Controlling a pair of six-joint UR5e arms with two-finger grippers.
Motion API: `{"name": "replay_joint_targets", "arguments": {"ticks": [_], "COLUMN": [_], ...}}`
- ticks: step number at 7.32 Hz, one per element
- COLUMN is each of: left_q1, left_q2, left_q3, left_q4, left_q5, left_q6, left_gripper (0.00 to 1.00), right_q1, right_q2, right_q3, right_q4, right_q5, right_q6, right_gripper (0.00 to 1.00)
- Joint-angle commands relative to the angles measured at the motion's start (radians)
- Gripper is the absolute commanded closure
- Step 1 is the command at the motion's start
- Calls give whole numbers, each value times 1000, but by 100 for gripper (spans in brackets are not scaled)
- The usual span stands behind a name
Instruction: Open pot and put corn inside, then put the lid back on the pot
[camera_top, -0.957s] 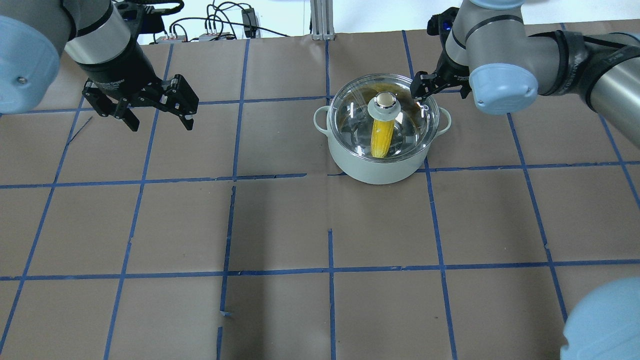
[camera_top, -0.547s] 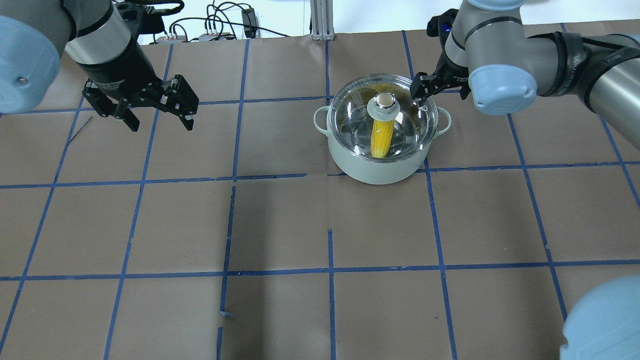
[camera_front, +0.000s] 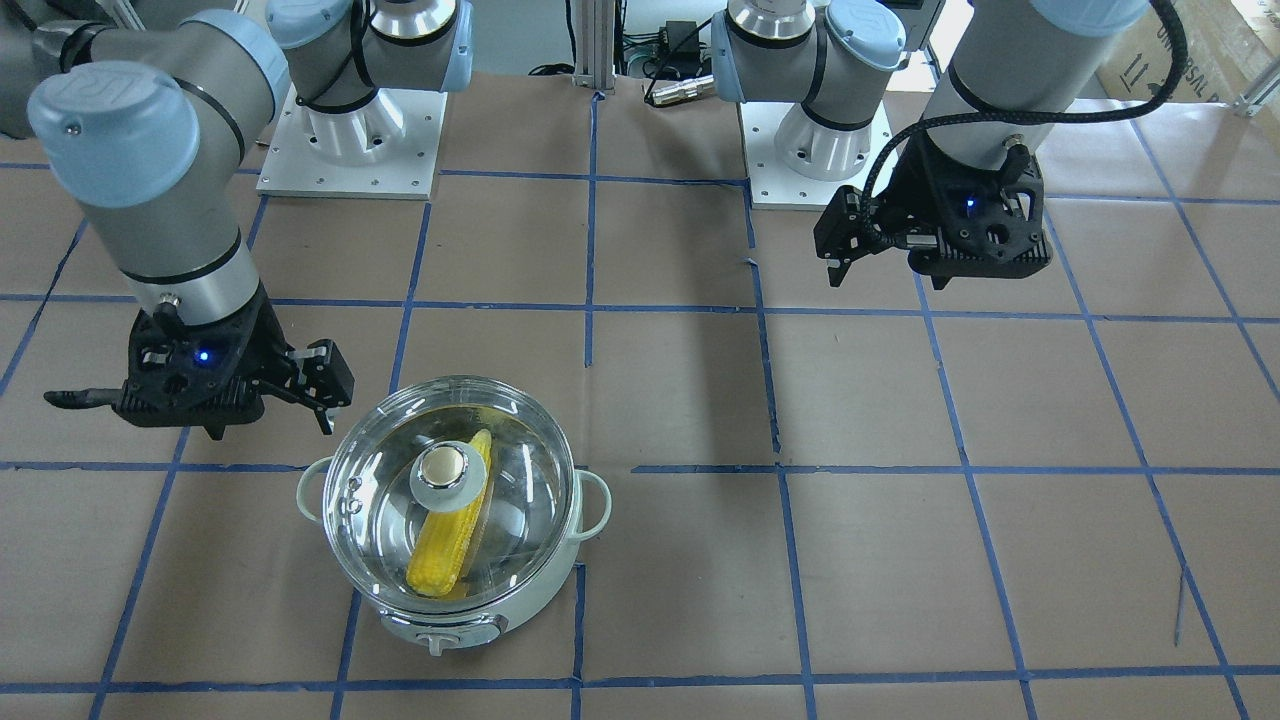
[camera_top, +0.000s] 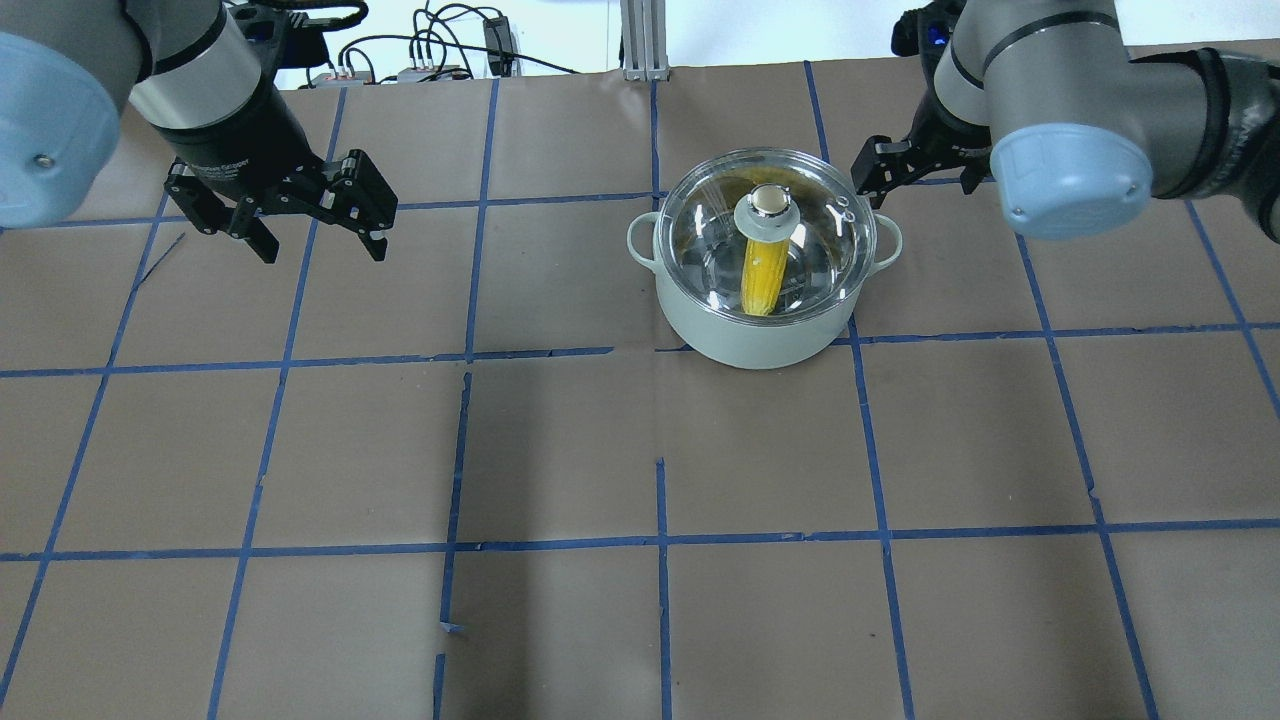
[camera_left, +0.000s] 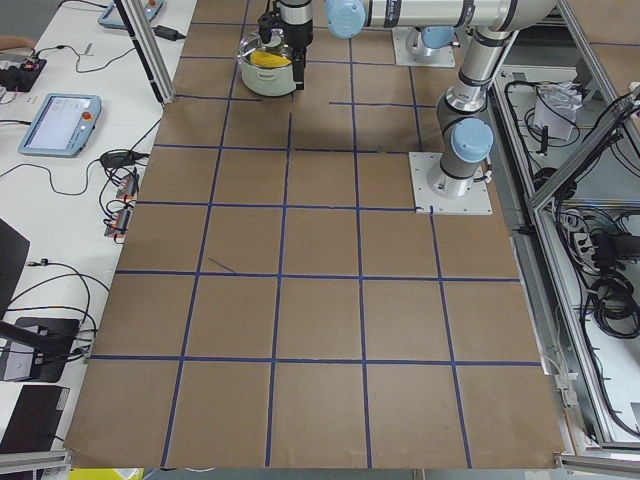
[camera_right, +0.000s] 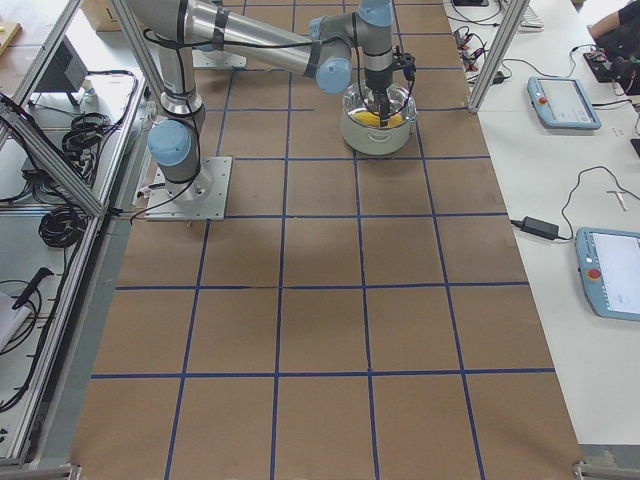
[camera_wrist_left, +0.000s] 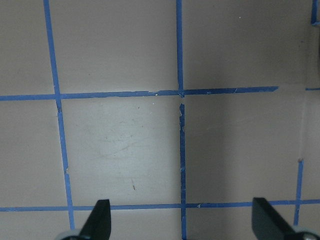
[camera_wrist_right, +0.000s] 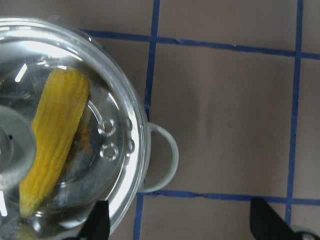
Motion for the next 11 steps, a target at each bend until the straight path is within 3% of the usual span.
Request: {"name": "replay_joint_targets", "arguments": {"ticks": [1, 2, 6, 9, 11], "left_q1": [0, 0, 0, 0, 0], "left_q2": [-3, -2, 0, 0, -2], "left_q3": [3, 3, 2, 2, 2], "left_q4": [0, 0, 0, 0, 0], "left_q5": [3, 3, 2, 2, 2], "left_q6": [-2, -2, -2, -2, -2], "left_gripper": [0, 0, 0, 0, 0], "right_q1": [-15, -32, -21, -15, 34], "right_q2": [-170, -224, -228, -127, -116], "right_q3": [116, 92, -98, -279, -278], "right_q4": [19, 138, 365, 511, 515], "right_q5": [-67, -60, 5, 37, 35], "right_q6": [-2, 3, 35, 73, 89], "right_gripper": [0, 0, 0, 0, 0]}}
